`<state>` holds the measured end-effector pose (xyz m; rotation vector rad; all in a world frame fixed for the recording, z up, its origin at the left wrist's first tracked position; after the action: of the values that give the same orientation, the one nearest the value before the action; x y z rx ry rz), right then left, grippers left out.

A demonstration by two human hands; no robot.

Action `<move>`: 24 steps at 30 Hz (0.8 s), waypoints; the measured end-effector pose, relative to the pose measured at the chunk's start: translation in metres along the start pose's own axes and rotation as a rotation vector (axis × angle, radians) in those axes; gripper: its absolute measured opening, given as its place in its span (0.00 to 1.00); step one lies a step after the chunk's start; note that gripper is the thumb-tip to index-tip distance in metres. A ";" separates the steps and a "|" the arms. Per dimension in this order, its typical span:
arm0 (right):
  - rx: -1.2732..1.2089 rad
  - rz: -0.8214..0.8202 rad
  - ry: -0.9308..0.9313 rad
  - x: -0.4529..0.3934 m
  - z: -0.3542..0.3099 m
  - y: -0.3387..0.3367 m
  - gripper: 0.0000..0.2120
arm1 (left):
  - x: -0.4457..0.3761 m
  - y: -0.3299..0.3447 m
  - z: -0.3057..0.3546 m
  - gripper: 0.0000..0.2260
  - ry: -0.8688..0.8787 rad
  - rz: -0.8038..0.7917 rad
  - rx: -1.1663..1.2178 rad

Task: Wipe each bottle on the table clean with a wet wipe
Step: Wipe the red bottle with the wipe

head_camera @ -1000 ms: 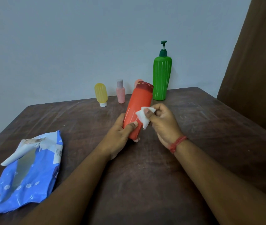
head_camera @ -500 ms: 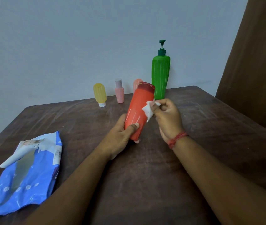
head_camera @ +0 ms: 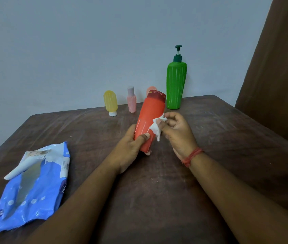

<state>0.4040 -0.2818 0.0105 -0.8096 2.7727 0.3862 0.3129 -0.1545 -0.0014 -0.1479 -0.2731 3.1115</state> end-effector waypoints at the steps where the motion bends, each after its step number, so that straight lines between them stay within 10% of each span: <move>1: 0.021 -0.014 0.017 0.000 0.001 0.001 0.14 | -0.001 -0.001 -0.002 0.12 -0.005 0.004 0.011; 17: 0.475 0.382 -0.238 0.015 -0.054 -0.034 0.10 | -0.003 0.006 -0.003 0.15 -0.044 -0.055 -0.207; 24: 1.256 0.013 -0.689 0.023 -0.071 0.040 0.12 | -0.001 0.005 0.002 0.08 -0.016 -0.010 -0.105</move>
<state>0.3528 -0.2831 0.0778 -0.2271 1.7927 -0.8477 0.3139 -0.1595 -0.0004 -0.1224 -0.4372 3.0906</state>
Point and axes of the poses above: each hand's wrist, its own x-axis away from the middle knuckle, its own y-axis out of the palm, z = x × y, the point moved 9 cm from there along -x, towards the middle knuckle, and after that the axes turned 12 degrees about -z, right-handed, at the moved point
